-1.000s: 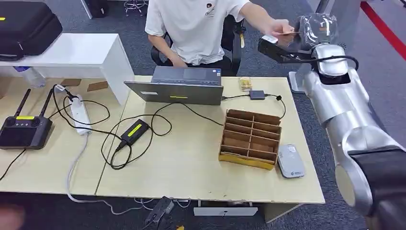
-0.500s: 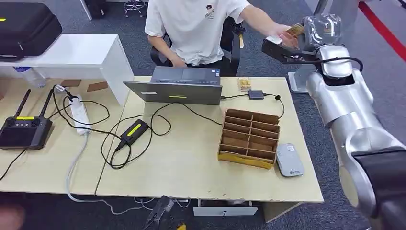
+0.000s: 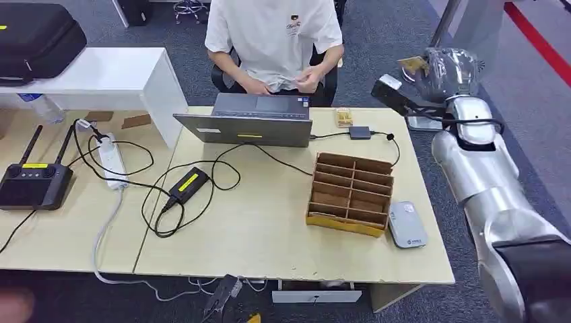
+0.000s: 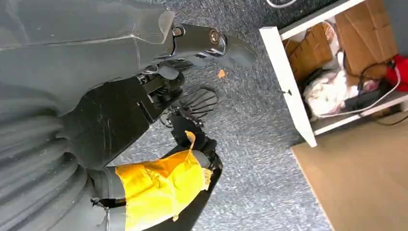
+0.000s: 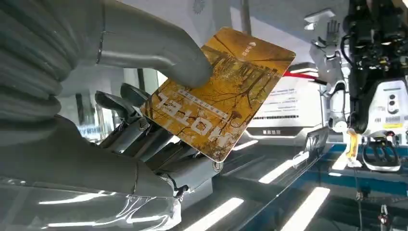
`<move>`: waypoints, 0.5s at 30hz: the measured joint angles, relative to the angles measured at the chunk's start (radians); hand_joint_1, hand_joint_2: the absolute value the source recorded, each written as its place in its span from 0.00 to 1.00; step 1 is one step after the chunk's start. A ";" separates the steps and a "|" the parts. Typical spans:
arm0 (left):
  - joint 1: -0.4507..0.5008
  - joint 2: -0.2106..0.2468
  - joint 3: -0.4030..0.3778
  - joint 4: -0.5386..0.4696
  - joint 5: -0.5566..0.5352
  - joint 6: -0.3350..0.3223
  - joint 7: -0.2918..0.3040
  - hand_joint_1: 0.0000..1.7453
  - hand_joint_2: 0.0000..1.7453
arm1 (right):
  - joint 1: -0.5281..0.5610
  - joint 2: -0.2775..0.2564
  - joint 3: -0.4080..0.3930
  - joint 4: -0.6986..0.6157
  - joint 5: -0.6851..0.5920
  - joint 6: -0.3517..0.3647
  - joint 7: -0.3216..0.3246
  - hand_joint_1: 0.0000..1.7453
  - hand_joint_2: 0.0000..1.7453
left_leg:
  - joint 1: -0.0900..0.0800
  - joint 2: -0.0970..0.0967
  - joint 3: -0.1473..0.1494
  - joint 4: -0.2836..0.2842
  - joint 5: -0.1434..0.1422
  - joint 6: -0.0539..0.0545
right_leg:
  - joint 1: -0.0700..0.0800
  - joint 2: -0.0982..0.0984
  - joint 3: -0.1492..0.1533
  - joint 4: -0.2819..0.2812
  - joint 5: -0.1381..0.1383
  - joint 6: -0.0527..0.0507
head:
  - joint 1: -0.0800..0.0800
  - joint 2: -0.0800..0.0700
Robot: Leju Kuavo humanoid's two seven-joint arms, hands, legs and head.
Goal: Pass the card to the sensor for recognition and then transmit it.
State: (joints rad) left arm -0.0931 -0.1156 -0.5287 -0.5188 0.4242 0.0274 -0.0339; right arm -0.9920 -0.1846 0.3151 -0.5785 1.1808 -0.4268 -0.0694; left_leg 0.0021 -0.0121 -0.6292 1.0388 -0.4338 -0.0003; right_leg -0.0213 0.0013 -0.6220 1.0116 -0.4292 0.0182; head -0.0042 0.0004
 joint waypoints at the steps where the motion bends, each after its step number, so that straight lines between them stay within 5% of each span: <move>1: 0.003 0.000 0.002 0.000 0.005 0.003 -0.004 0.00 1.00 | 0.035 -0.007 0.000 -0.023 -0.014 -0.009 -0.004 1.00 1.00 | 0.000 0.000 0.000 0.000 0.000 0.000 | 0.000 0.000 0.000 0.000 0.000 0.000 | 0.000 0.000; 15: 0.056 0.029 0.038 -0.010 0.071 0.023 -0.027 0.00 1.00 | 0.495 -0.140 -0.031 -0.454 -0.133 -0.075 -0.014 1.00 1.00 | 0.000 0.000 -0.001 0.000 -0.008 0.002 | 0.000 0.000 0.000 0.000 -0.007 0.000 | 0.000 0.000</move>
State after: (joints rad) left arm -0.0366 -0.0862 -0.4906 -0.5287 0.4952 0.0504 -0.0610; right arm -0.4971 -0.3250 0.2846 -1.0327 1.0475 -0.5020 -0.0832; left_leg 0.0018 -0.0123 -0.6299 1.0388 -0.4415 0.0021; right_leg -0.0216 0.0011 -0.6220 1.0116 -0.4364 0.0183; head -0.0042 0.0004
